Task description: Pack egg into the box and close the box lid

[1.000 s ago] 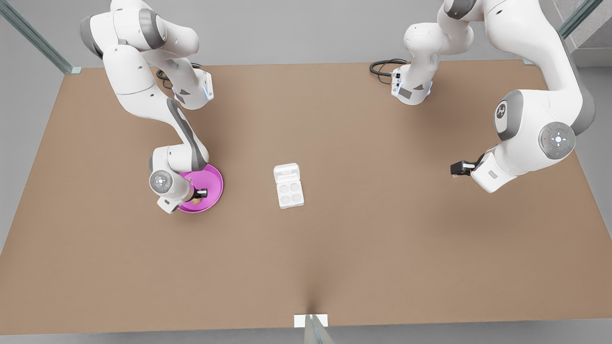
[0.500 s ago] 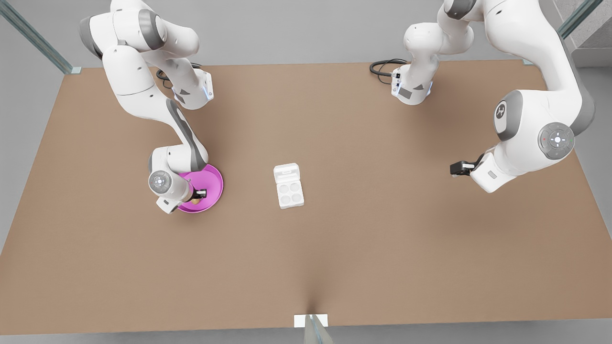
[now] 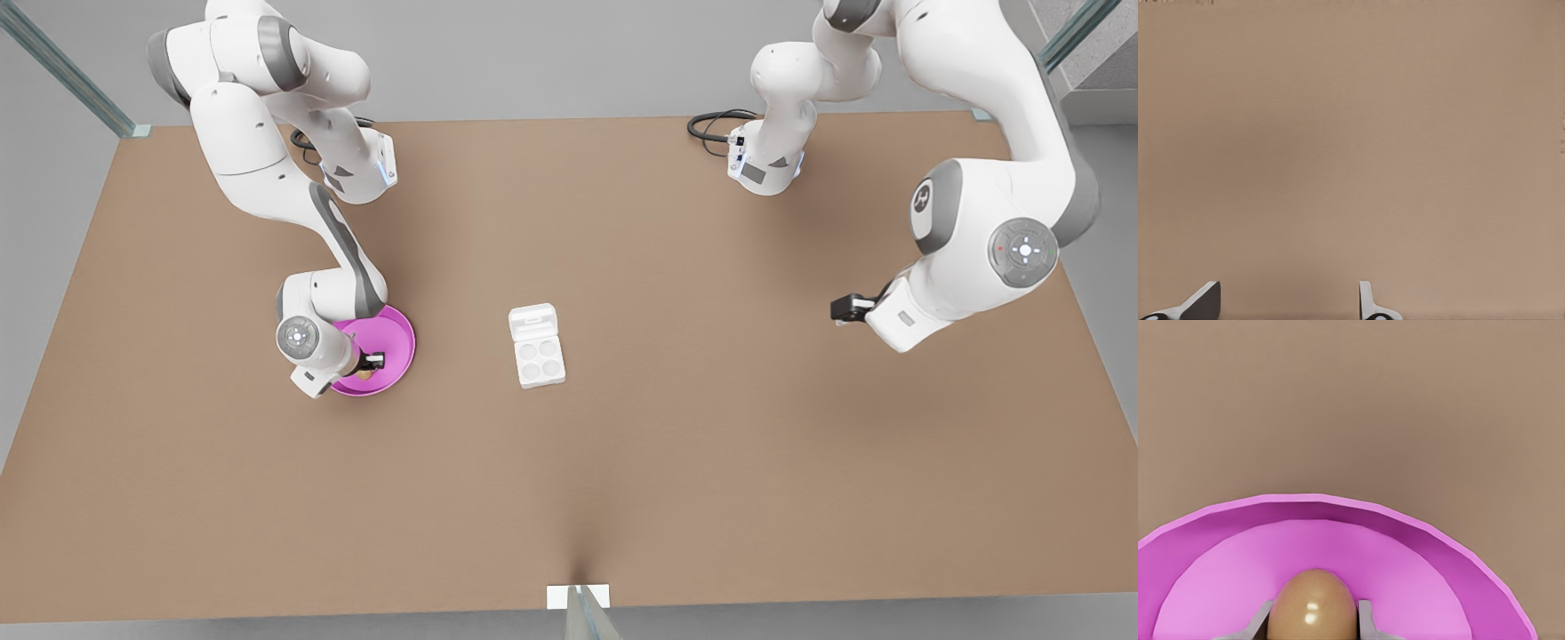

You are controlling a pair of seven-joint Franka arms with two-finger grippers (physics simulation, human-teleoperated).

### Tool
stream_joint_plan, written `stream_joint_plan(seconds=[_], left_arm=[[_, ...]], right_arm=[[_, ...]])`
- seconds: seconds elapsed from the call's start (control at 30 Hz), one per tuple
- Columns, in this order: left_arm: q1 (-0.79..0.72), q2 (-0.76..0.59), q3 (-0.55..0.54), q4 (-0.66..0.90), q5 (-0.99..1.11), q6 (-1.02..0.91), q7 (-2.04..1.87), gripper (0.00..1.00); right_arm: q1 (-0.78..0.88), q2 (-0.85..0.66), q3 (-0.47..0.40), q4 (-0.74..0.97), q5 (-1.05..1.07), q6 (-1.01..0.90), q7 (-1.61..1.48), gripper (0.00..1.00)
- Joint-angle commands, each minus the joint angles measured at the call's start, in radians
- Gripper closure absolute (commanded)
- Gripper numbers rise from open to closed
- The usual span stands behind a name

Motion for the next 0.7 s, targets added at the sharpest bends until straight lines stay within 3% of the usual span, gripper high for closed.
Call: stream_joint_plan(seconds=[0.0,0.67], left_arm=[[0.001,0.002,0.0,0.0,0.004,0.011,-0.008,0.0],[-0.001,0.006,0.0,0.0,0.002,0.011,-0.008,0.0]], right_arm=[[0.001,0.0,0.0,-0.001,0.0,0.001,0.001,0.44],[0.015,-0.059,0.026,0.061,0.009,-0.071,0.01,0.45]])
